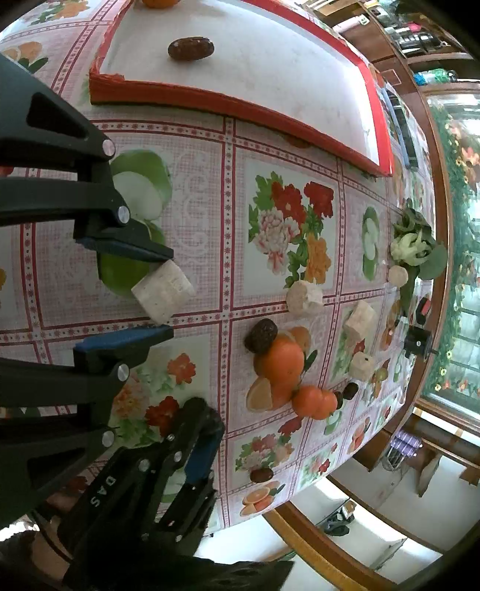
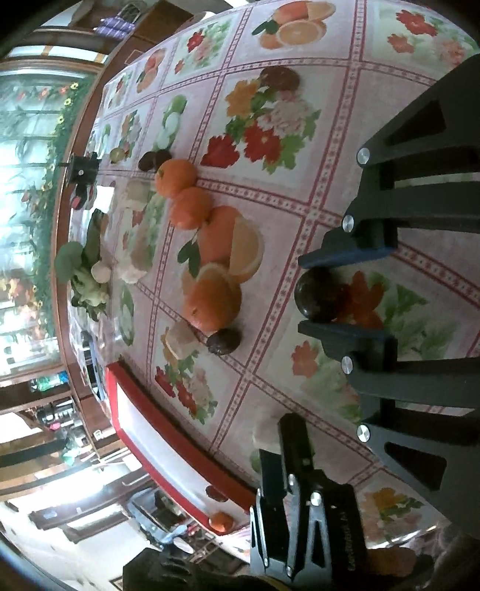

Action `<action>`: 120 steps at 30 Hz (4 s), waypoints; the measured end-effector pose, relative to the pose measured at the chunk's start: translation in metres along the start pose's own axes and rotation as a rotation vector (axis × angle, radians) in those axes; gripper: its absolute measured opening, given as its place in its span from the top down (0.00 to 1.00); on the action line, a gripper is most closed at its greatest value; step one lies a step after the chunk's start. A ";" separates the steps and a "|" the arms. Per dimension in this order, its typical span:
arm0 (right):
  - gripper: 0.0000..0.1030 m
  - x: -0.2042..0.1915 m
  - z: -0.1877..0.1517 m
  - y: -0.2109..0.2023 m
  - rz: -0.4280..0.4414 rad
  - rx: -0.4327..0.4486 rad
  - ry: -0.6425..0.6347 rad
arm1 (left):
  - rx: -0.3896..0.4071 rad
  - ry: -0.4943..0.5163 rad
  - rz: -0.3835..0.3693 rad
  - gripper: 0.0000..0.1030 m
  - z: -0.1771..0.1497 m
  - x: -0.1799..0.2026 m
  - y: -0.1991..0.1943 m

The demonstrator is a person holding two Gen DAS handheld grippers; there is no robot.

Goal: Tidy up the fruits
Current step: 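Carry the white cube in the left tool and the plum in the right tool over the tray, then open the left tool to drop the white cube while the right tool releases the plum into the tray, then move both open tools back toward the remaining fruit on the table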

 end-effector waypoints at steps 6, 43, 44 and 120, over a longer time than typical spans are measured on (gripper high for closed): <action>0.75 0.002 -0.002 -0.009 0.009 -0.010 0.041 | 0.017 0.021 -0.008 0.63 -0.002 0.000 -0.002; 0.75 -0.135 0.070 0.008 0.113 0.040 -0.185 | 0.183 -0.170 0.071 0.64 0.022 -0.125 -0.076; 0.75 -0.143 0.076 0.012 0.125 0.043 -0.191 | 0.186 -0.182 0.090 0.64 0.022 -0.136 -0.077; 0.00 -0.062 0.057 -0.027 -0.223 0.011 -0.161 | 0.141 -0.155 0.244 0.52 0.030 -0.077 -0.064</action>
Point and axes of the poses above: each gripper's, at about its wrist camera, not at the fingertips, and y roughly the way its jaws point, x to its right, z to its top, the point moved 3 cm from there along y, roughly the way its jaws point, and after that the axes turned 4 degrees about x, right-handed, at the moved point
